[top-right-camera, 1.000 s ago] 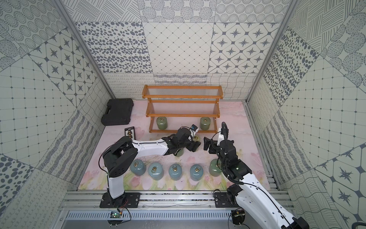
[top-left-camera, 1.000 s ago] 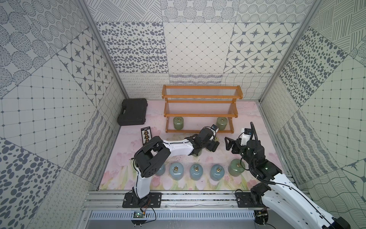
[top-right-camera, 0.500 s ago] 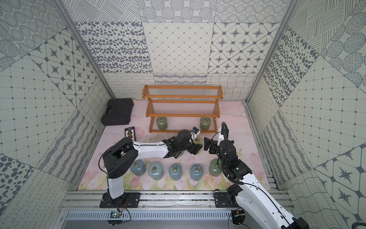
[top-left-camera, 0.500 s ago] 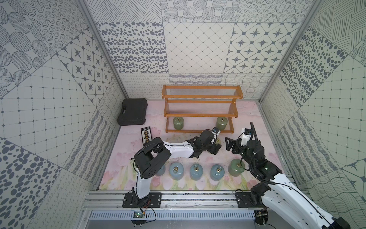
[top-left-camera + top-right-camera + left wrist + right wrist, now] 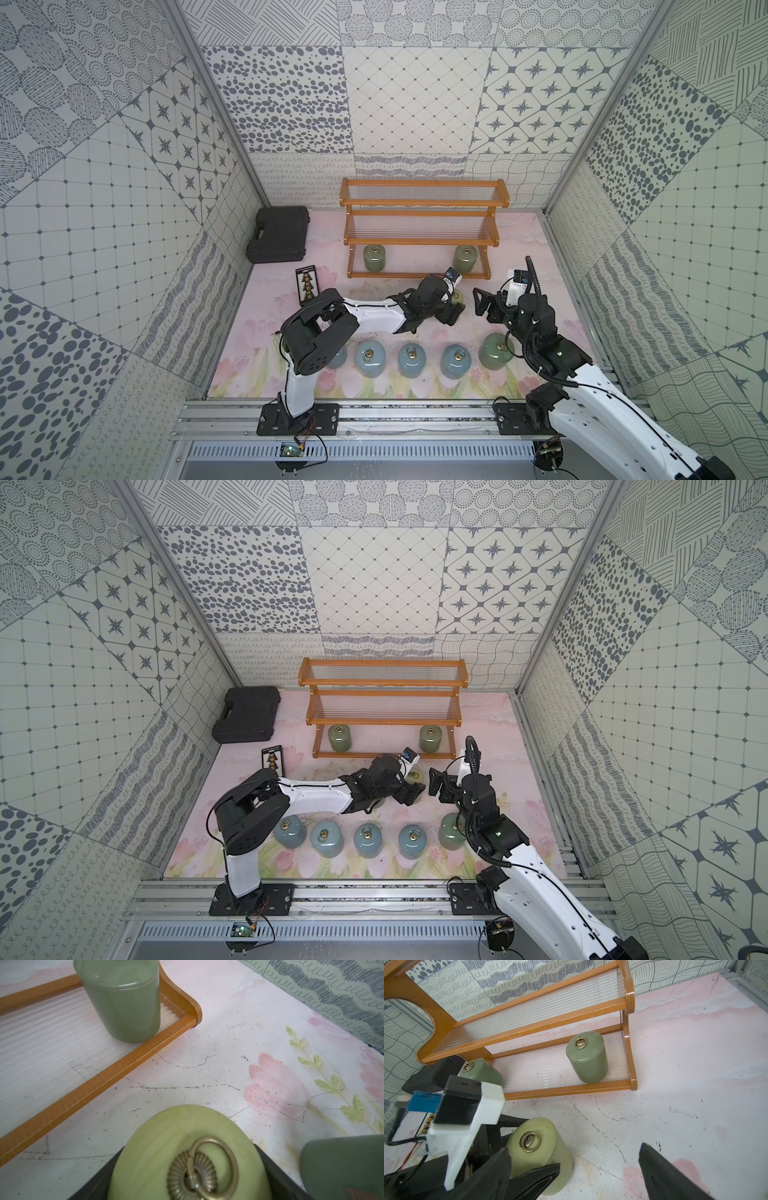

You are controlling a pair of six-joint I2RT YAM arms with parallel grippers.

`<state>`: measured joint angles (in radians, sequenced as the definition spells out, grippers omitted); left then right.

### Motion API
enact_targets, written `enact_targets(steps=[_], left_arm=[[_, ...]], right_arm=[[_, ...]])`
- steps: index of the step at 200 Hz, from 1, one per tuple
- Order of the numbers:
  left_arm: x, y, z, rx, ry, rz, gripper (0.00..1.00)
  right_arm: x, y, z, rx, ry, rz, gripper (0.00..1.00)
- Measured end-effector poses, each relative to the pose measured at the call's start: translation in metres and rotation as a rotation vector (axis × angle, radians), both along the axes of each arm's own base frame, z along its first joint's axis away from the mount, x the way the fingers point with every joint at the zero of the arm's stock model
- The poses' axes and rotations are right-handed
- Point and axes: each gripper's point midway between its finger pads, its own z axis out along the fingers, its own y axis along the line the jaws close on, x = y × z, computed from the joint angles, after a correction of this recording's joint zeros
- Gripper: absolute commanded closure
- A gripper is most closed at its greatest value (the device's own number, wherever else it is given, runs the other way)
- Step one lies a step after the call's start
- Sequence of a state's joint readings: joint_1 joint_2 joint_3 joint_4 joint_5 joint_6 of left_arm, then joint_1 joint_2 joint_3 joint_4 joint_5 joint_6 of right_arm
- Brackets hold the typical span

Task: Remove the tea canisters from the shelf
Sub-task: Place the tea canister at the center of the board.

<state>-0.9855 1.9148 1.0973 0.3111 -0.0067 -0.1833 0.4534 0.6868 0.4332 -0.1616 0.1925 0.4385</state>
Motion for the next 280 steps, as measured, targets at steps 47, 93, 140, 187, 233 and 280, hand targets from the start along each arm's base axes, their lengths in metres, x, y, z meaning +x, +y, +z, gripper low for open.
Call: enact_targets(steps=[47,93,140,187,233,280], left_arm=[[-0.001,0.001,0.0,-0.003,-0.002,0.0,0.14],[-0.004,0.0,0.0,-0.007,-0.003,-0.012,0.1],[-0.014,-0.003,-0.004,-0.004,0.013,-0.045,0.08],[-0.016,-0.002,-0.003,-0.005,0.016,-0.051,0.07],[-0.018,-0.003,0.0,-0.01,0.018,-0.058,0.05],[-0.018,-0.002,0.004,-0.013,0.017,-0.059,0.03]], right_arm=[[0.0,-0.001,-0.001,-0.001,0.002,-0.002,0.0],[0.0,-0.001,-0.002,-0.002,0.004,-0.003,0.0],[0.0,-0.002,-0.002,-0.002,0.005,-0.005,0.0],[0.0,-0.002,-0.002,-0.003,0.006,-0.006,0.0],[0.0,-0.002,-0.003,-0.003,0.007,-0.006,0.0],[0.0,-0.003,-0.003,-0.005,0.01,-0.01,0.0]])
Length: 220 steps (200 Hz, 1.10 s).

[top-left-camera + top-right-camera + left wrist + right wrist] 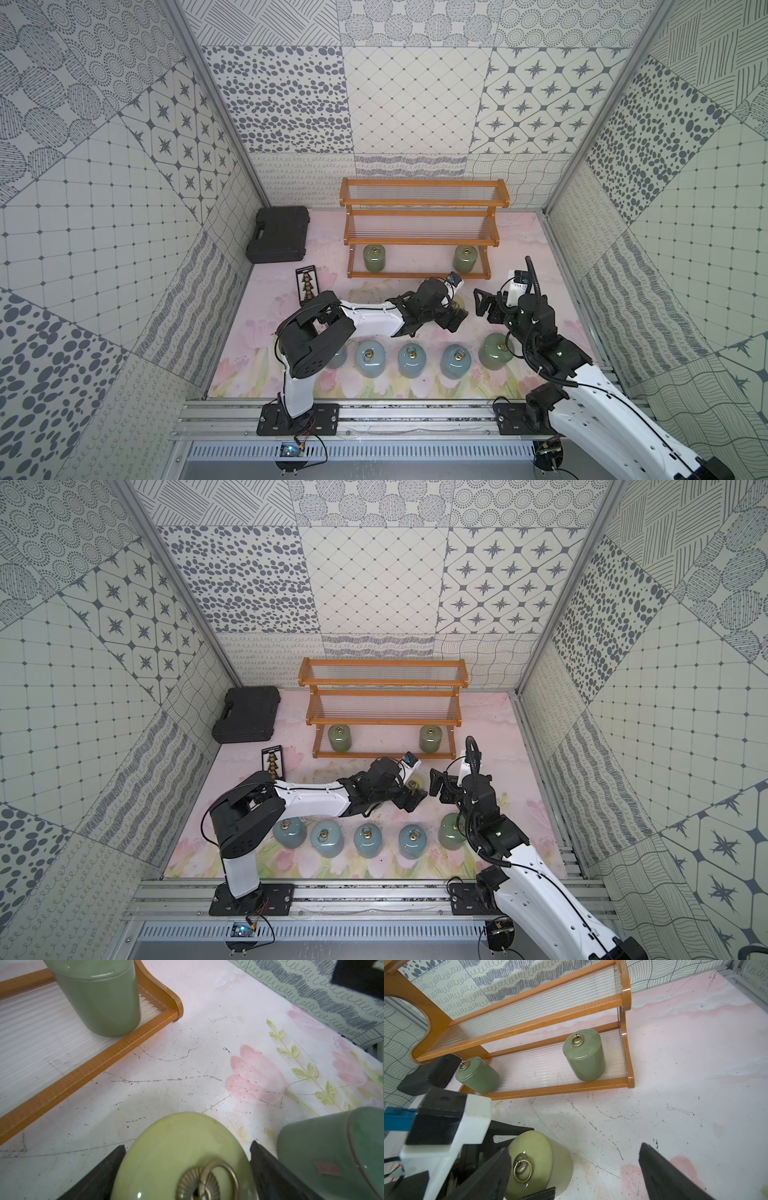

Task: Remove the tea canisters from the shelf
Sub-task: Place the tea canister at the center of the board.

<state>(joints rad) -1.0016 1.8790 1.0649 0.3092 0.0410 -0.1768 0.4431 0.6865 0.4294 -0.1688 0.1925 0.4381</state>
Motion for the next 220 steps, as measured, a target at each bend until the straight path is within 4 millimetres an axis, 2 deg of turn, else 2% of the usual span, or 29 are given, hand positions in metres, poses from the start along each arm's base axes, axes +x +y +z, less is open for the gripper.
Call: enact_targets(steps=[30,72,110,141,169,194,220], left_arm=[[0.0,0.0,0.008,-0.009,-0.01,0.002,0.01],[0.004,0.002,0.031,-0.032,-0.045,0.019,0.0],[0.015,0.016,0.053,-0.037,-0.07,0.068,0.0],[0.034,0.043,0.072,-0.036,-0.087,0.152,0.0],[0.054,0.076,0.085,-0.016,-0.095,0.255,0.0],[0.07,0.107,0.089,0.018,-0.089,0.35,0.0],[0.084,0.142,0.084,0.058,-0.06,0.45,0.0]], right_arm=[[0.0,0.0,0.0,0.0,0.0,0.0,0.0],[0.001,-0.001,-0.001,0.0,0.002,-0.002,0.0],[0.002,0.001,-0.008,-0.008,0.026,0.004,0.0],[0.004,0.003,-0.012,-0.013,0.04,0.011,0.0],[0.006,0.003,-0.013,-0.012,0.044,0.012,0.0],[0.007,0.005,-0.016,-0.012,0.053,0.016,0.0],[0.01,0.005,-0.021,-0.012,0.066,0.017,0.0]])
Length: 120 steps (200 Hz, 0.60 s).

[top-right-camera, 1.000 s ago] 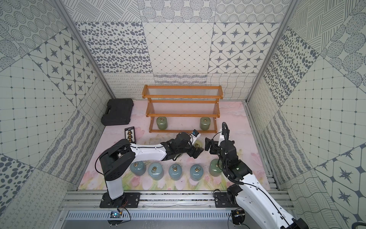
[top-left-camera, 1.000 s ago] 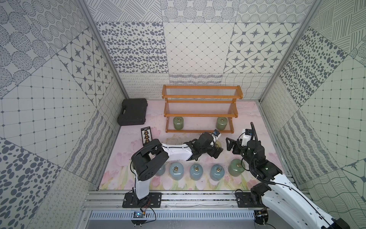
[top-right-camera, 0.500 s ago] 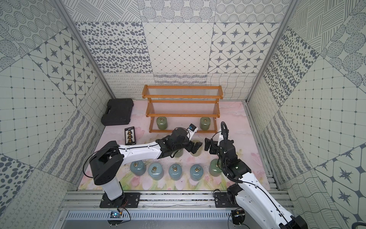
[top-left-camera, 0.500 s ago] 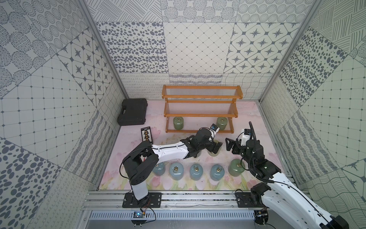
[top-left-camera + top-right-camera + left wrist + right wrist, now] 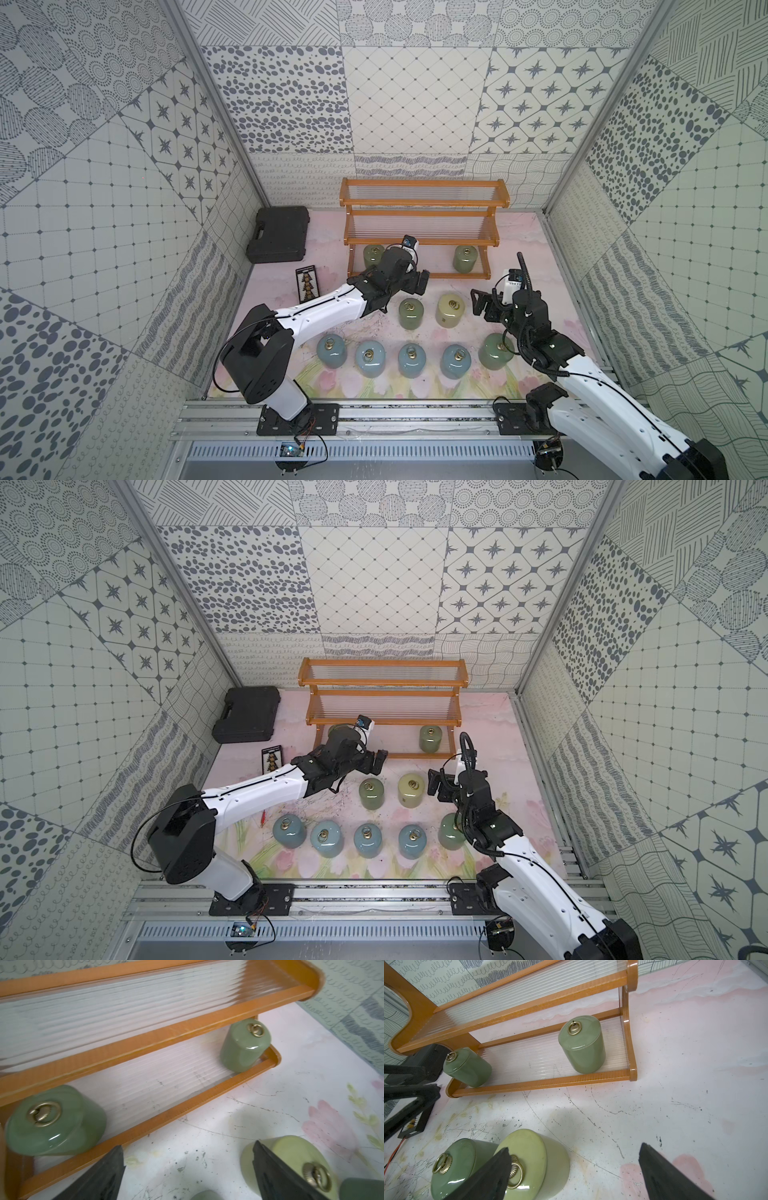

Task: Remove the tea canisters from the shelf
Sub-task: Place the tea canister at the center of the board, then pick up the tea canister from the shelf.

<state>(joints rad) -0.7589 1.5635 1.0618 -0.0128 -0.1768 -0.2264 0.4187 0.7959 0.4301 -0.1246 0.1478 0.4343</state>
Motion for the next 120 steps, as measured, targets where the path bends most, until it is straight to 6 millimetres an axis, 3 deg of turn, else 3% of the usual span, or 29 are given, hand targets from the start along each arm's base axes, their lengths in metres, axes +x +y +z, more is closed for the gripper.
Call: enact_targets(steps=[52,120], left_arm=[[0.008,0.051,-0.019,0.053,0.067,0.135,0.0],[0.001,0.082,-0.033,0.064,0.11,0.208,0.0]], right_arm=[[0.019,0.0,-0.009,0.0,0.083,-0.001,0.0],[0.085,0.019,-0.012,-0.022,0.177,0.095,0.0]])
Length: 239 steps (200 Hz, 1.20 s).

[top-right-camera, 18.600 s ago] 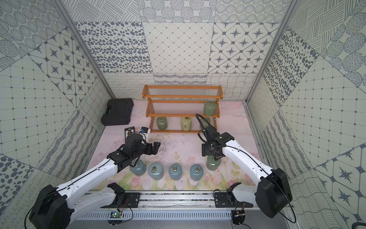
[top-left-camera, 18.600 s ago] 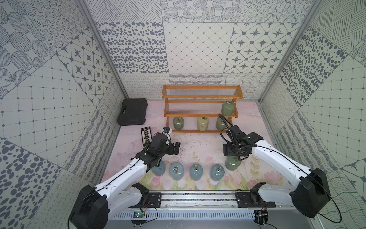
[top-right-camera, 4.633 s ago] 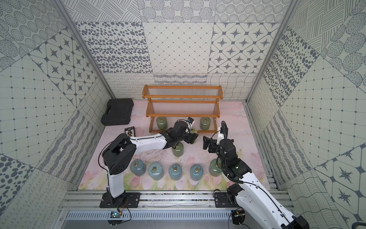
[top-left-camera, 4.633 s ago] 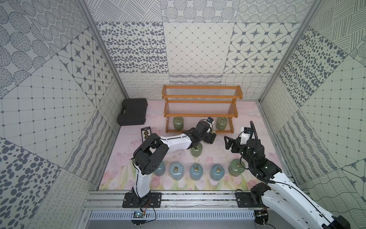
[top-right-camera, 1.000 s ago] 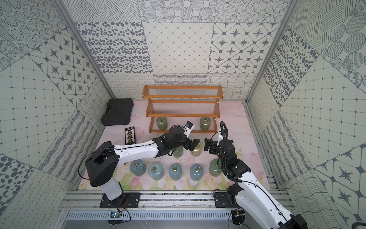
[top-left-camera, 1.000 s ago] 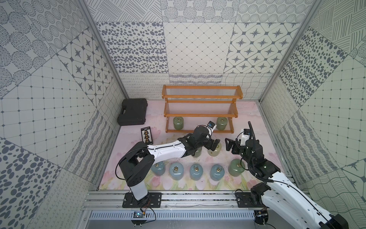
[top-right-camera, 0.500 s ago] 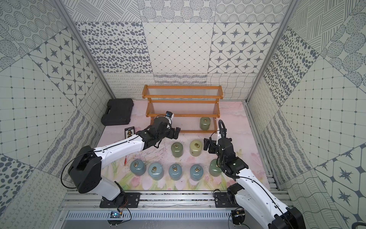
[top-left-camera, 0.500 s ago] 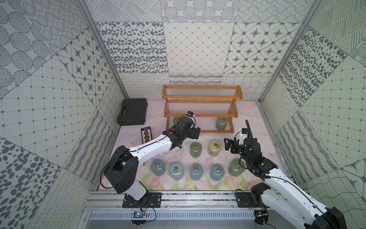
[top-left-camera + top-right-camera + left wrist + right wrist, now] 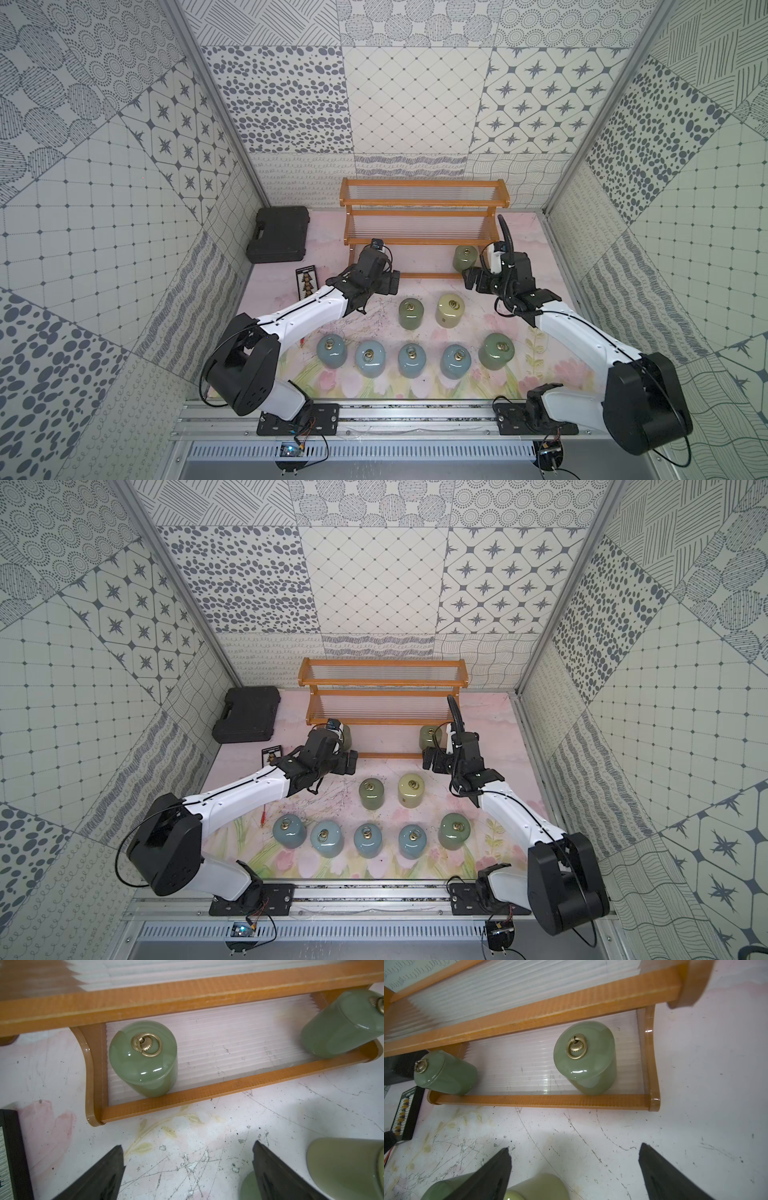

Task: Remove the tea canisters from the shelf
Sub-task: Pick up the tea canister from the shelf.

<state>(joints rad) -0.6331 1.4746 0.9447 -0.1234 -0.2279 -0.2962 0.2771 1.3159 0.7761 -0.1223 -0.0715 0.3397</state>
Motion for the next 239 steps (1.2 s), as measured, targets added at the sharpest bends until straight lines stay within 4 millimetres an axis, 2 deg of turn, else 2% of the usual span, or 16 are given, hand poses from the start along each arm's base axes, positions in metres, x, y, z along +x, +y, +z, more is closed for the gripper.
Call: enact_targets(steps=[41,93,167,239], left_arm=[[-0.007,0.009,-0.005,-0.002,0.01,0.019,0.0],[-0.015,0.018,-0.01,-0.004,0.019,0.034,0.0],[-0.023,0.024,-0.015,-0.009,0.029,0.044,0.0],[-0.028,0.027,-0.018,-0.02,0.038,0.056,0.0]], right_arm=[[0.035,0.006,-0.012,-0.028,0.035,0.048,0.0],[0.061,0.008,-0.021,-0.076,0.051,0.069,0.0],[0.073,0.002,-0.044,-0.135,0.085,0.05,0.0],[0.086,0.002,-0.035,-0.145,0.029,0.036,0.0]])
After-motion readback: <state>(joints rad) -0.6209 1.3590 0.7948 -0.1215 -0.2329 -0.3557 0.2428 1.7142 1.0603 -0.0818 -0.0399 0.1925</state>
